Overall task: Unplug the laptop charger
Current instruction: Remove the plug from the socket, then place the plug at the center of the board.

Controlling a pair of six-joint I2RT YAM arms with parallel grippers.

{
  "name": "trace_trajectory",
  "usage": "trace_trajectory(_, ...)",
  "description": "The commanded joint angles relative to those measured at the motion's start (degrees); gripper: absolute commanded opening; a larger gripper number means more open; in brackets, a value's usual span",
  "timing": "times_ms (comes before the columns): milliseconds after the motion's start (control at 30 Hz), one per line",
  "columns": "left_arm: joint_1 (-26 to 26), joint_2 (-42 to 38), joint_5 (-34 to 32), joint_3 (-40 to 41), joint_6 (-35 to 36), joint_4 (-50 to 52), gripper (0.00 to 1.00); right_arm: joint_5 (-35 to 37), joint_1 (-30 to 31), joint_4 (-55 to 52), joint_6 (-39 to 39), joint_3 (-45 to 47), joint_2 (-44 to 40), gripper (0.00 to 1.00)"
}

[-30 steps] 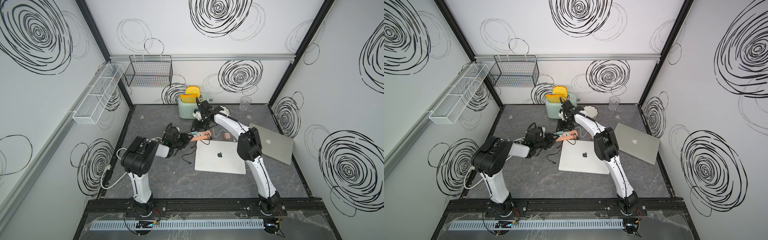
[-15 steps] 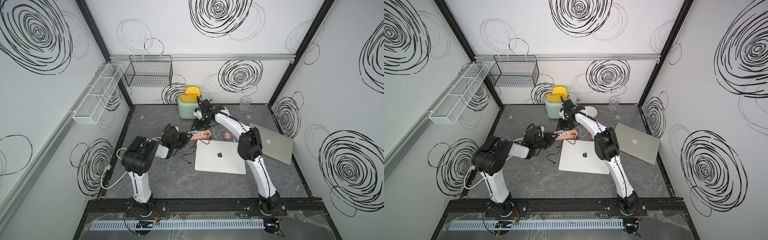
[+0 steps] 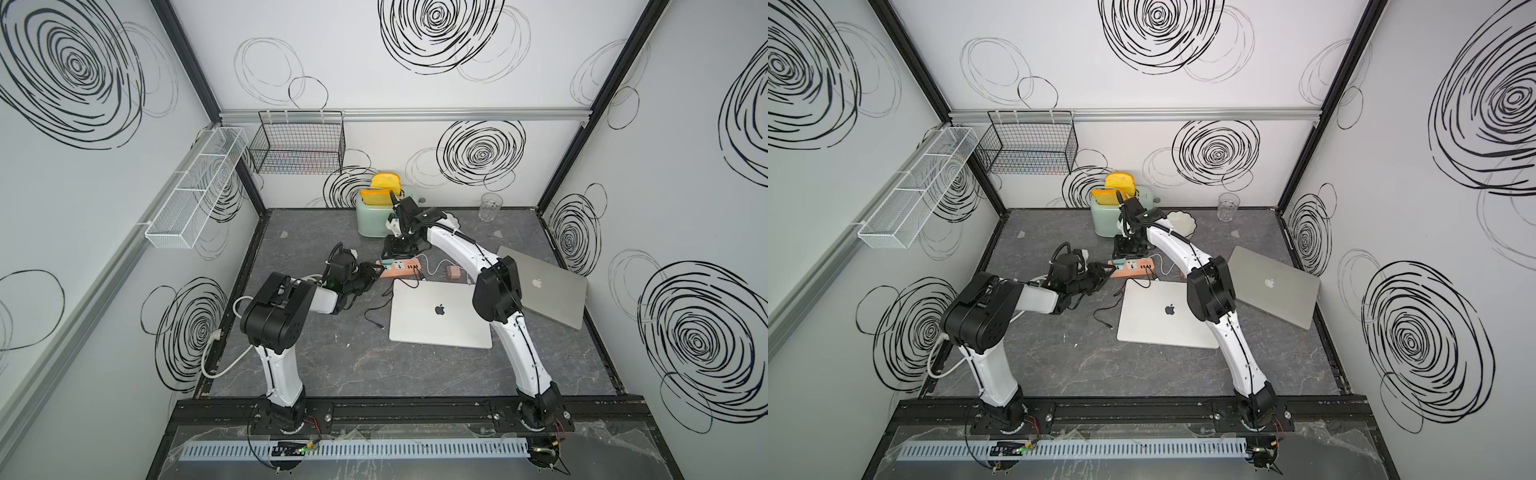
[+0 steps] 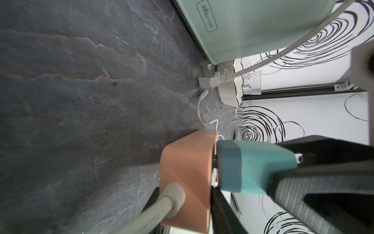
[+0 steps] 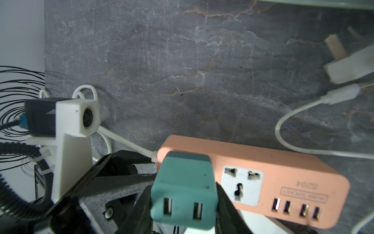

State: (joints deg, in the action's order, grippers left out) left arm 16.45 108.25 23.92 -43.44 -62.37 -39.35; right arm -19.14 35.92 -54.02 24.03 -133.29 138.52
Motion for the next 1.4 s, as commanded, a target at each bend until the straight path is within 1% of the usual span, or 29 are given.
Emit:
trace_trajectory(0,-0.3,2.9,-6.7,2.2,2.2,12.3,0.0,-2.7,1.2,3.6,0.9,-1.5,-2.9,0.19)
trace_trajectory(200,-1.2,4.0,-5.1,2.2,-0.4,11.4,0.0,-4.7,2.1,5.8,1.5,-1.4,-3.3,0.19)
trace_trajectory(367,-1.8,5.0,-5.6,1.8,0.4,12.8,0.0,-6.9,1.9,6.8,2.7,-1.4,-3.3,0.2)
trace_trajectory(500,-1.9,5.5,-6.2,1.8,1.6,13.8,0.0,-11.2,1.8,11.7,3.9,0.4,-4.4,0.2)
trace_trajectory(533,-1.9,5.3,-6.5,1.9,1.9,14.1,0.0,-11.3,1.9,12.6,4.0,0.8,-4.6,0.2)
trace_trajectory(600,-2.0,5.2,-6.7,2.4,1.9,13.5,0.0,-10.3,2.0,12.2,3.4,0.8,-4.7,0.2)
trace_trajectory(700,-2.2,5.3,-6.1,2.7,1.8,12.6,0.0,-6.5,1.8,8.6,2.2,0.4,-4.3,0.2)
trace_trajectory(900,-3.2,3.6,-5.3,2.9,3.1,12.4,0.0,-3.1,-2.0,5.1,0.4,2.6,-6.0,0.19)
trace_trajectory(967,-3.8,3.2,-4.5,3.3,2.8,11.6,0.02,-2.7,-3.6,4.2,-0.4,4.9,-7.2,0.19)
trace_trajectory(1033,-4.4,2.9,-3.8,3.8,2.3,10.6,0.02,-1.3,-4.6,4.2,-1.7,9.0,-9.3,0.19)
trace_trajectory(1133,-5.0,2.7,-3.0,3.6,3.1,11.1,0.02,0.7,-5.7,6.0,-2.8,17.3,-13.3,0.19)
trace_trajectory(1167,-5.1,2.6,-2.9,3.3,3.7,12.2,0.07,0.9,-6.3,7.2,-2.8,20.1,-14.5,0.19)
trace_trajectory(1233,-5.4,2.4,-2.9,3.4,4.4,13.4,0.09,0.8,-7.6,9.7,-2.6,24.8,-16.4,0.19)
trace_trajectory(1300,-5.5,2.7,-2.2,3.6,4.4,13.7,0.13,-1.3,-9.2,15.4,-1.7,30.5,-18.4,0.19)
trace_trajectory(1367,-5.5,3.0,-1.7,3.6,4.1,14.0,0.18,-2.5,-10.3,18.5,-0.4,34.5,-19.2,0.2)
